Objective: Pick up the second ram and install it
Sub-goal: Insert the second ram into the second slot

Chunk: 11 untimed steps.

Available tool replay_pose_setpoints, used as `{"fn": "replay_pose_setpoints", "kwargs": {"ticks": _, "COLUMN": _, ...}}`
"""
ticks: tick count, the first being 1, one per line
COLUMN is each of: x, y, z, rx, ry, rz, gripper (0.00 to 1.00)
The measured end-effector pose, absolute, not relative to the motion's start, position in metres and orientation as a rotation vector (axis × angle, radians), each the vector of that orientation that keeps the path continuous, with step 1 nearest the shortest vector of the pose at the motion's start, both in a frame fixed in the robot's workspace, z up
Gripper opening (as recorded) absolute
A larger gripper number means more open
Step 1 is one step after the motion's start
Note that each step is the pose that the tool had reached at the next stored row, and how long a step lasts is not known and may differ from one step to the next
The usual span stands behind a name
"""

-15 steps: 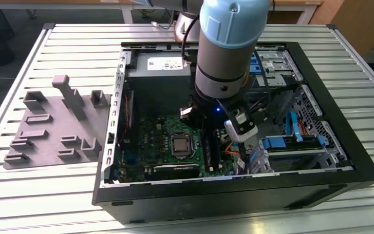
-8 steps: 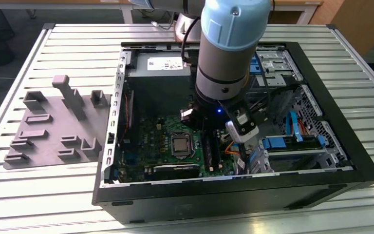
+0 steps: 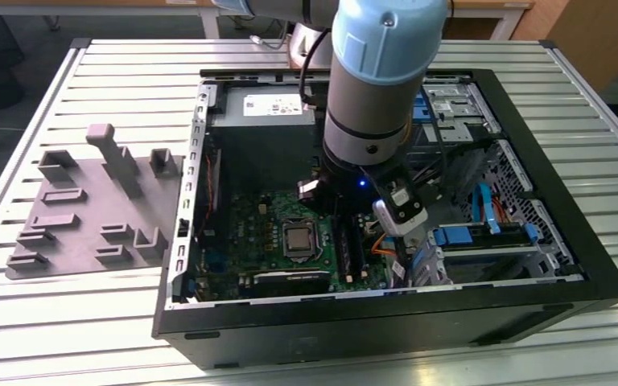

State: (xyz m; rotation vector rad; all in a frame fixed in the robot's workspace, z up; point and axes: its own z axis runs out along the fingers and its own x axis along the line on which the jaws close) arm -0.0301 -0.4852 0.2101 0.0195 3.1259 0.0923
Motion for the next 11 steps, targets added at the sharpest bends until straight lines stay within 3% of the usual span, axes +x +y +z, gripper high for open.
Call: {"fn": "replay_pose_setpoints", "kwargs": {"ticks": 11, "x": -0.0301, "y": -0.4852, "z": 0.2149, "rx": 0.02, "ry": 3.126, "rz": 0.093, "gripper": 0.14}}
